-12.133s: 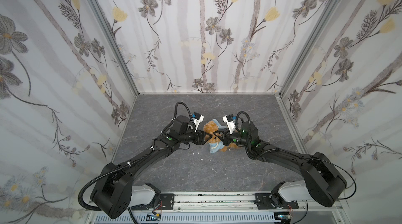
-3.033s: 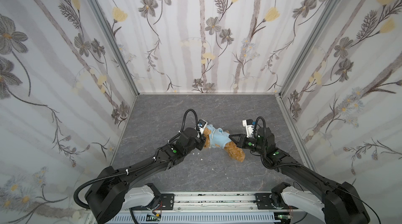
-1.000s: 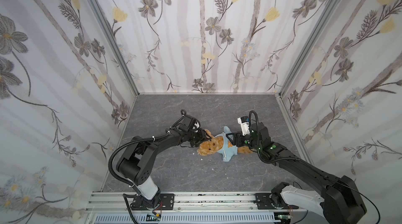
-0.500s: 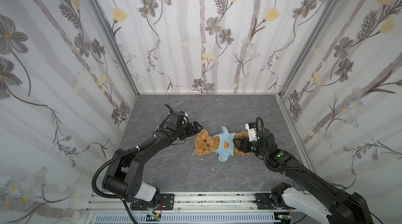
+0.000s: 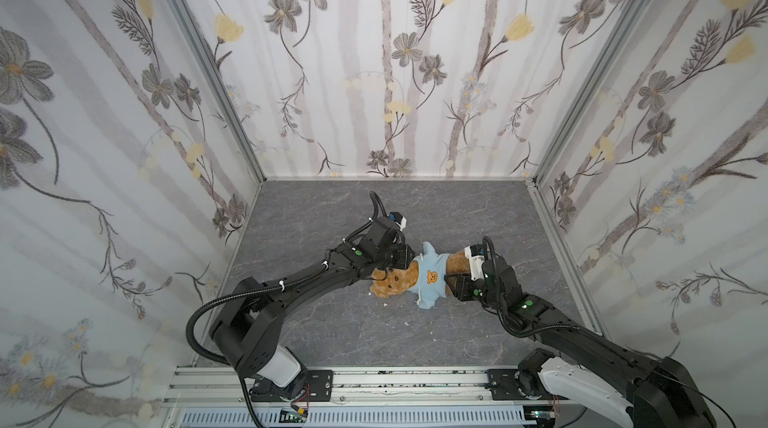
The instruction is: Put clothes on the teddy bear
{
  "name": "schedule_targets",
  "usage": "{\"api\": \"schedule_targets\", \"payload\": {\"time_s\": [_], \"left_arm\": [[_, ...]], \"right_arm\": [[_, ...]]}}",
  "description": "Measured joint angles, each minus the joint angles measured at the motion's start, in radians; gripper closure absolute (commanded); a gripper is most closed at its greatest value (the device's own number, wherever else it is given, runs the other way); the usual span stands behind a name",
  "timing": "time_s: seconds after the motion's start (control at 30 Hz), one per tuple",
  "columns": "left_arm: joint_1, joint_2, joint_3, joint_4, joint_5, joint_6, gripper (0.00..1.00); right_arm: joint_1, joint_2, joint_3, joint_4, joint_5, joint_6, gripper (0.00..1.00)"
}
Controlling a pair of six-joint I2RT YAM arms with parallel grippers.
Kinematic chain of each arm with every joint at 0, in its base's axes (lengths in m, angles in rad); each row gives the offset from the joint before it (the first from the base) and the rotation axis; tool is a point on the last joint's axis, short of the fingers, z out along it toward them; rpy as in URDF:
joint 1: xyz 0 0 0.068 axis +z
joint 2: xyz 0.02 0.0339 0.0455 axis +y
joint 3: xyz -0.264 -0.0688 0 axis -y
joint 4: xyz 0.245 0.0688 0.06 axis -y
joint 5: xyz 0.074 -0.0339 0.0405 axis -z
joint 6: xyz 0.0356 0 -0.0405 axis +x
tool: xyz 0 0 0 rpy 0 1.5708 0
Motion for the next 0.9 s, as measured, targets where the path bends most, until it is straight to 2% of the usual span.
{"api": "schedule_targets", "payload": {"time_s": [0.17,0.3,0.4,0.47,0.57,0.7,0.9], "left_arm": [[-0.026,0.105,0.059,-0.008,0.079,-0.066,0.70],[-0.025,0.136,0.060,-0.016,0.093,-0.100,0.71],[-0.027,0.141,0.060,-0.018,0.095,-0.109,0.70],[-0.027,0.149,0.060,-0.018,0.095,-0.116,0.70],[-0.027,0.170,0.063,-0.018,0.098,-0.122,0.76],[-0.027,0.180,0.075,-0.016,0.099,-0.123,0.85],[-0.027,0.180,0.076,-0.016,0.102,-0.125,0.93]], "right_arm": [[0.001,0.027,-0.019,0.039,0.004,0.008,0.56],[0.000,0.022,-0.029,0.048,0.019,0.016,0.56],[-0.007,0.000,-0.029,0.045,0.026,0.018,0.49],[-0.024,-0.034,-0.026,0.029,0.036,0.018,0.41],[-0.071,-0.114,-0.031,0.017,0.057,0.030,0.32],[-0.143,-0.164,-0.044,0.038,0.052,0.064,0.29],[-0.211,-0.043,-0.028,0.122,-0.026,0.124,0.30]]}}
